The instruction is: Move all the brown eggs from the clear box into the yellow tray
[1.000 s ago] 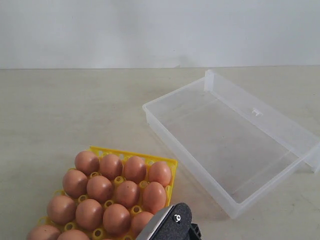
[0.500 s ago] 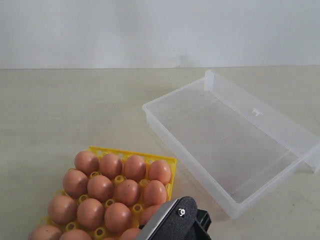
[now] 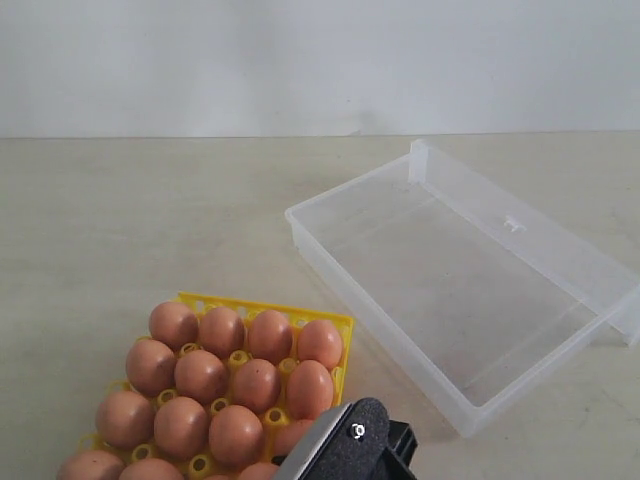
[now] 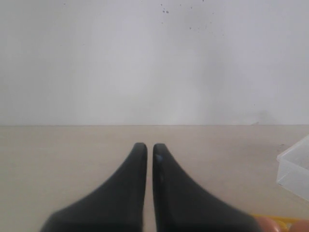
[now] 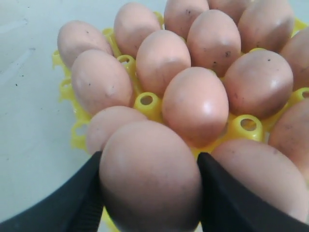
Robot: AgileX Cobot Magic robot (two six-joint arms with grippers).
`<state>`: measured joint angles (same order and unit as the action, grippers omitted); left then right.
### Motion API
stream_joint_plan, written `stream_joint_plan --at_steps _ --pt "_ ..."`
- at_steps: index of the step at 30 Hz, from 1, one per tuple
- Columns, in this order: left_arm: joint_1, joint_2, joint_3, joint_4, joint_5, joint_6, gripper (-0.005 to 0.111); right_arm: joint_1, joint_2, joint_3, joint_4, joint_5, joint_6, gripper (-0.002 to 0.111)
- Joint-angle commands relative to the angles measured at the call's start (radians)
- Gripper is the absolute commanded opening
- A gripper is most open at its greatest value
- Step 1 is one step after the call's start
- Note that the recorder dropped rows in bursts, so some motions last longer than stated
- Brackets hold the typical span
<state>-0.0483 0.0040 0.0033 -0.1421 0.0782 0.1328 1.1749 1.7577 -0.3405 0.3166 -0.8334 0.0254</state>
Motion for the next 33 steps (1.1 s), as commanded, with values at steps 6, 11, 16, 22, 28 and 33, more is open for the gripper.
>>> stream_joint_plan --at_steps 6,11,16,22,28,33 --pt "-0.007 -0.004 -0.003 -0.003 -0.003 -0.007 0.004 0.0 -0.003 -0.001 -0.014 -0.003 -0.009 0.056" --pt "-0.007 -0.004 -0.003 -0.003 -0.003 -0.007 0.004 0.0 -0.003 -0.001 -0.014 -0.003 -0.009 0.056" --pt "-0.007 -0.004 -0.003 -0.003 -0.003 -0.007 0.004 0.0 -0.003 -0.001 -0.014 -0.036 -0.009 0.055" --pt "-0.007 -0.004 -0.003 -0.003 -0.003 -0.007 0.004 0.0 -0.02 -0.001 -0.026 -0.223 -0.002 0.055" --pt "-0.007 -0.004 -0.003 -0.003 -0.003 -0.007 0.004 0.0 -0.122 -0.011 0.252 -0.388 -0.094 0.055" --pt "-0.007 -0.004 -0.003 -0.003 -0.003 -0.007 0.004 -0.008 -0.244 -0.032 0.701 -0.388 -0.329 0.048"
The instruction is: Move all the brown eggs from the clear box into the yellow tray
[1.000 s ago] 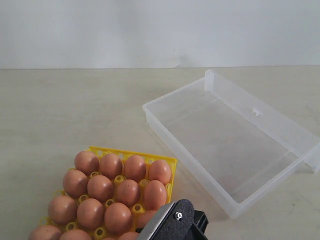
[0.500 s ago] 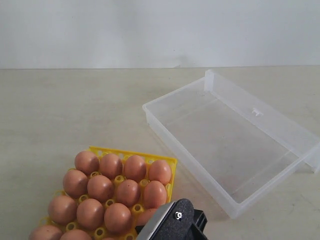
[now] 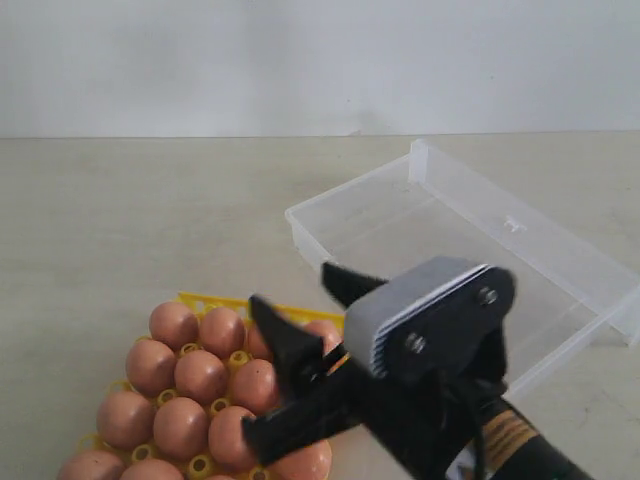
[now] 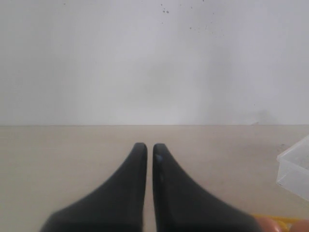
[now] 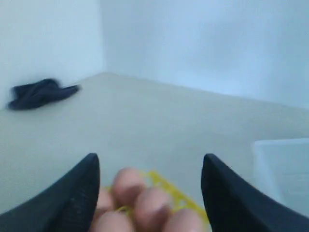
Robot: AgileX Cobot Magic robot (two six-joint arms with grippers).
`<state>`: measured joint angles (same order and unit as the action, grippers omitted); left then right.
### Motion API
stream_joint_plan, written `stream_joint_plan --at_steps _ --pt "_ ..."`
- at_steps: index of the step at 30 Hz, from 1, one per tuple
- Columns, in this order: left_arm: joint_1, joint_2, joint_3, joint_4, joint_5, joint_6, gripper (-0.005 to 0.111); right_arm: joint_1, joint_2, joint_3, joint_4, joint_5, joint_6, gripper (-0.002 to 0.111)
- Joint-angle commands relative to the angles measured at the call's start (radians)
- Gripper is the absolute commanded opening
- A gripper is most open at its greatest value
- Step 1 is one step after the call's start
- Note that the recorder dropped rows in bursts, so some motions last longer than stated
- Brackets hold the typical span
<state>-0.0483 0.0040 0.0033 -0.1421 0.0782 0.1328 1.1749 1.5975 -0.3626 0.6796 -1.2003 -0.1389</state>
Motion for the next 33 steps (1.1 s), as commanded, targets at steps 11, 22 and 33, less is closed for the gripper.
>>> stream_joint_plan --at_steps 11,22,33 --pt "-0.007 -0.004 -0.003 -0.003 -0.001 -0.007 0.004 -0.443 -0.229 0.024 0.759 -0.021 -0.858 0.001" --pt "-0.007 -0.004 -0.003 -0.003 -0.002 -0.007 0.004 -1.292 -0.266 -0.203 0.352 -0.015 -0.25 0.001" --pt "-0.007 -0.004 -0.003 -0.003 -0.002 -0.007 0.004 -1.436 -0.389 -0.68 -1.836 0.712 1.03 0.0"
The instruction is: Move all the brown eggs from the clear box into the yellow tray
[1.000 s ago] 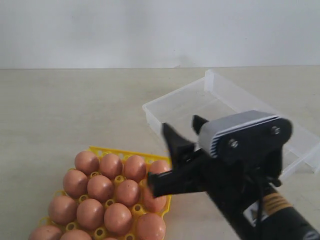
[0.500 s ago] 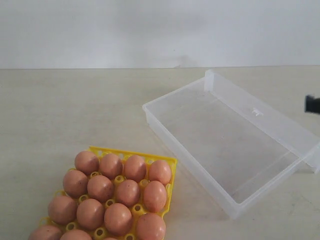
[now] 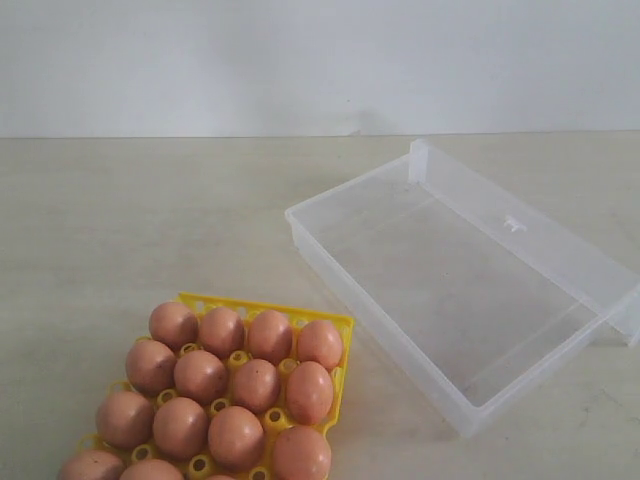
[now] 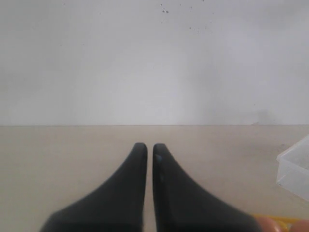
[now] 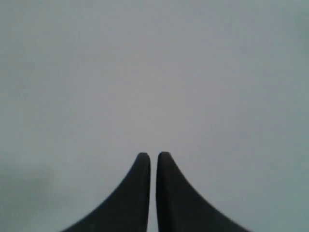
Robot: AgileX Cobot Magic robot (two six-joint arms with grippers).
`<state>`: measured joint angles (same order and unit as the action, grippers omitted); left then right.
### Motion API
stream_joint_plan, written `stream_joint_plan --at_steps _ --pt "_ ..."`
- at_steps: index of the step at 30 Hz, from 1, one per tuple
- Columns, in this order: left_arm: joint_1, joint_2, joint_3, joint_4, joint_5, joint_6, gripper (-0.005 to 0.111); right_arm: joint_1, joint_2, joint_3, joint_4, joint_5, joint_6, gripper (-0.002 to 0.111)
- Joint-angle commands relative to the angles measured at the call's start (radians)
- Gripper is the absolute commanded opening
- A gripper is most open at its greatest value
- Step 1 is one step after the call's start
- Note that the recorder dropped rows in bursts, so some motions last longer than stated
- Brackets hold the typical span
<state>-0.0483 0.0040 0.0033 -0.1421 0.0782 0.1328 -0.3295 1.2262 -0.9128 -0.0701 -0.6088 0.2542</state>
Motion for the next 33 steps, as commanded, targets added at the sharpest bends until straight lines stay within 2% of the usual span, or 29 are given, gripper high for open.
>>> stream_joint_plan --at_steps 1,3,4,6,8,10,12,14,16,18,19,20,21,22,23,25,27,31,33 --pt "-0.007 -0.004 -0.003 -0.003 -0.002 -0.007 0.004 0.094 -0.017 -0.144 -1.305 0.111 0.773 0.0" --pt "-0.007 -0.004 -0.003 -0.003 -0.002 -0.007 0.004 0.162 -0.033 -0.147 -1.61 0.104 1.057 0.0" --pt "-0.007 -0.004 -0.003 -0.003 -0.005 -0.007 0.004 0.192 -0.05 -0.139 -1.674 0.124 1.135 0.0" --pt "-0.007 -0.004 -0.003 -0.003 -0.005 -0.007 0.004 0.261 -0.112 -0.099 -1.674 0.259 1.211 0.0" --pt "-0.007 -0.004 -0.003 -0.003 -0.005 -0.007 0.004 0.326 -0.188 -0.07 -1.674 0.449 1.166 0.0" --pt "-0.007 -0.004 -0.003 -0.003 -0.005 -0.007 0.004 0.401 -0.314 -0.035 -1.674 0.675 1.005 0.0" --pt "-0.007 -0.004 -0.003 -0.003 -0.005 -0.007 0.004 0.468 -0.46 -0.002 -1.674 0.802 0.869 0.0" --pt "-0.007 -0.004 -0.003 -0.003 -0.005 -0.007 0.004 0.507 -0.603 0.034 -1.674 0.892 0.838 0.0" --pt "-0.007 -0.004 -0.003 -0.003 -0.005 -0.007 0.004 0.53 -0.722 0.087 -1.566 0.973 0.845 0.0" --pt "-0.007 -0.004 -0.003 -0.003 -0.005 -0.007 0.004 0.54 -0.838 0.159 -1.317 1.046 0.836 0.0" --pt "-0.007 -0.004 -0.003 -0.003 -0.005 -0.007 0.004 0.54 -0.926 0.243 -1.044 1.088 0.771 0.0" --pt "-0.007 -0.004 -0.003 -0.003 -0.005 -0.007 0.004 0.54 -0.967 0.291 -0.887 1.093 0.708 0.0" --pt "-0.007 -0.004 -0.003 -0.003 -0.005 -0.007 0.004 0.54 -1.033 0.371 -0.582 1.096 0.61 0.0" --pt "-0.007 -0.004 -0.003 -0.003 -0.005 -0.007 0.004 0.54 -1.06 0.405 -0.44 1.128 0.595 0.0" --pt "-0.007 -0.004 -0.003 -0.003 -0.005 -0.007 0.004 0.54 -1.106 0.439 -0.258 1.264 0.648 0.0" --pt "-0.007 -0.004 -0.003 -0.003 -0.003 -0.007 0.004 0.54 -1.157 0.451 -0.172 1.52 0.71 0.0" --pt "-0.007 -0.004 -0.003 -0.003 -0.003 -0.007 0.004 0.54 -1.194 0.451 -0.167 1.622 0.7 0.0" --pt "-0.007 -0.004 -0.003 -0.003 -0.003 -0.007 0.004 0.54 -1.226 0.451 -0.216 1.582 0.624 0.0" --pt "-0.007 -0.004 -0.003 -0.003 -0.003 -0.007 0.004 0.54 -1.226 0.455 -0.216 1.473 0.518 0.0"
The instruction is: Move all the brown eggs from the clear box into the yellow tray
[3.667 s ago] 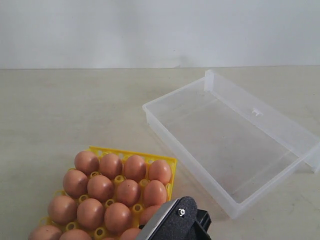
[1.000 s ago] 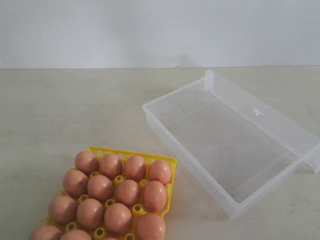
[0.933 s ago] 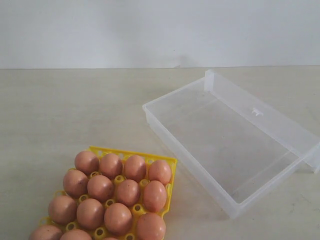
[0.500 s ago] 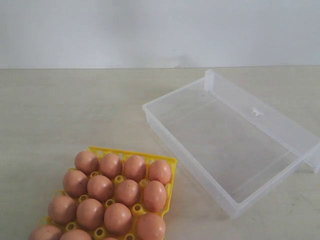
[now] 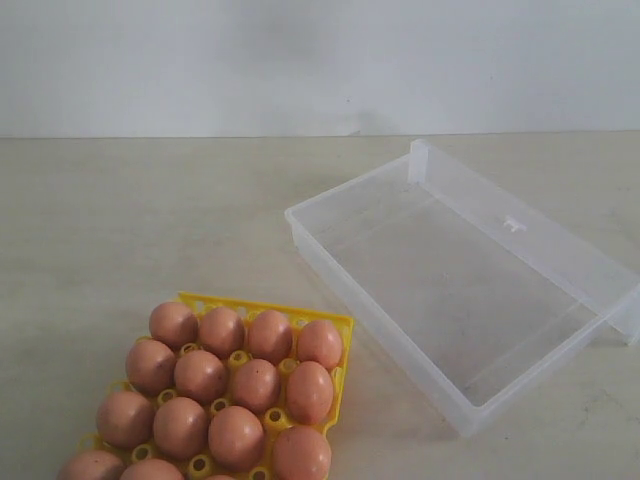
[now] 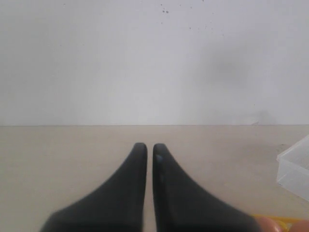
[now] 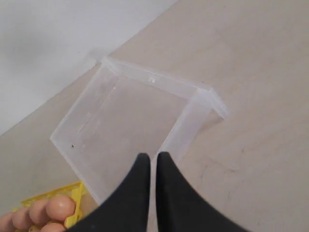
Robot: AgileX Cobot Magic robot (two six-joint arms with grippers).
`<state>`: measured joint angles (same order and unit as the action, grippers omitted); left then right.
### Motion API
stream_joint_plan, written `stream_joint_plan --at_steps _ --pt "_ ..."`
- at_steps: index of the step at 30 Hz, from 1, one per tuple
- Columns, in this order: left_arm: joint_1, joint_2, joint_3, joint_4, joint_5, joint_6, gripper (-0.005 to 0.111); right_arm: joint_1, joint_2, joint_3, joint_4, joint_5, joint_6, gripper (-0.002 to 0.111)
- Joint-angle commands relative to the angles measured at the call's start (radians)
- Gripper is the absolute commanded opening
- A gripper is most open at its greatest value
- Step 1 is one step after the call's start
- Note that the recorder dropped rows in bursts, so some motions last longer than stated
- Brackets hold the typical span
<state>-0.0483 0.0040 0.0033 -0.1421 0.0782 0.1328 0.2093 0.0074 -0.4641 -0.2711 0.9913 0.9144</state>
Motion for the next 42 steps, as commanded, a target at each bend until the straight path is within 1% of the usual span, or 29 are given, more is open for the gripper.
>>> stream_joint_plan --at_steps 1,3,5,7,8,9,10,11,12,14,19,20,23,27,32,35,39,42 --pt "-0.007 -0.004 -0.003 -0.003 -0.003 -0.007 0.004 0.001 -0.007 0.019 -0.015 -0.216 -0.212 0.0" --pt "-0.007 -0.004 -0.003 -0.003 -0.003 -0.007 0.004 0.001 -0.007 0.063 0.012 -0.392 -0.396 0.0" --pt "-0.007 -0.004 -0.003 -0.003 -0.003 -0.007 0.004 -0.001 -0.007 0.154 0.031 -0.571 -0.567 0.0" --pt "-0.007 -0.004 -0.003 -0.003 -0.003 -0.007 0.004 -0.001 -0.007 0.255 0.031 -0.68 -0.583 0.0" --pt "-0.007 -0.004 -0.003 -0.003 -0.003 -0.007 0.004 -0.001 -0.007 0.312 0.031 -0.695 -0.558 0.0" --pt "-0.007 -0.004 -0.003 -0.003 -0.003 -0.007 0.004 -0.001 -0.007 0.363 0.031 -0.683 -0.54 0.0" --pt "-0.007 -0.004 -0.003 -0.003 -0.003 -0.007 0.004 -0.001 -0.007 0.459 0.031 -0.645 -0.523 0.0" --pt "-0.007 -0.004 -0.003 -0.003 -0.003 -0.007 0.004 -0.001 -0.007 0.464 0.031 -0.624 -0.516 0.0" --pt "-0.007 -0.004 -0.003 -0.003 -0.003 -0.007 0.004 -0.003 -0.007 0.464 -0.029 -0.622 -0.523 0.0" --pt "-0.007 -0.004 -0.003 -0.003 -0.004 -0.007 0.004 -0.003 -0.007 0.464 -0.141 -0.613 -0.434 0.0" --pt "-0.007 -0.004 -0.003 -0.003 -0.004 -0.007 0.004 -0.003 -0.007 0.464 -0.142 -0.609 -0.428 0.0" --pt "-0.007 -0.004 -0.003 -0.003 -0.004 -0.007 0.004 -0.021 -0.007 0.464 -0.136 -0.591 -0.432 0.0" --pt "-0.007 -0.004 -0.003 -0.003 -0.002 -0.007 0.004 -0.156 -0.007 0.464 -0.122 -0.593 -0.433 0.0" --pt "-0.007 -0.004 -0.003 -0.003 -0.002 -0.007 0.004 -0.093 -0.007 0.464 -0.12 -0.598 -0.459 0.0" --pt "-0.007 -0.004 -0.003 -0.003 -0.002 -0.007 0.004 -0.072 -0.007 0.464 -0.123 -0.598 -0.461 0.0" --pt "-0.007 -0.004 -0.003 -0.003 -0.002 -0.007 0.004 -0.072 -0.007 0.464 0.009 -0.605 -0.495 0.0" --pt "-0.007 -0.004 -0.003 -0.003 -0.002 -0.007 0.004 -0.078 -0.007 0.464 0.297 -0.627 -0.839 0.0" --pt "-0.007 -0.004 -0.003 -0.003 -0.002 -0.007 0.004 -0.135 -0.007 0.464 0.475 -0.663 -1.01 0.0"
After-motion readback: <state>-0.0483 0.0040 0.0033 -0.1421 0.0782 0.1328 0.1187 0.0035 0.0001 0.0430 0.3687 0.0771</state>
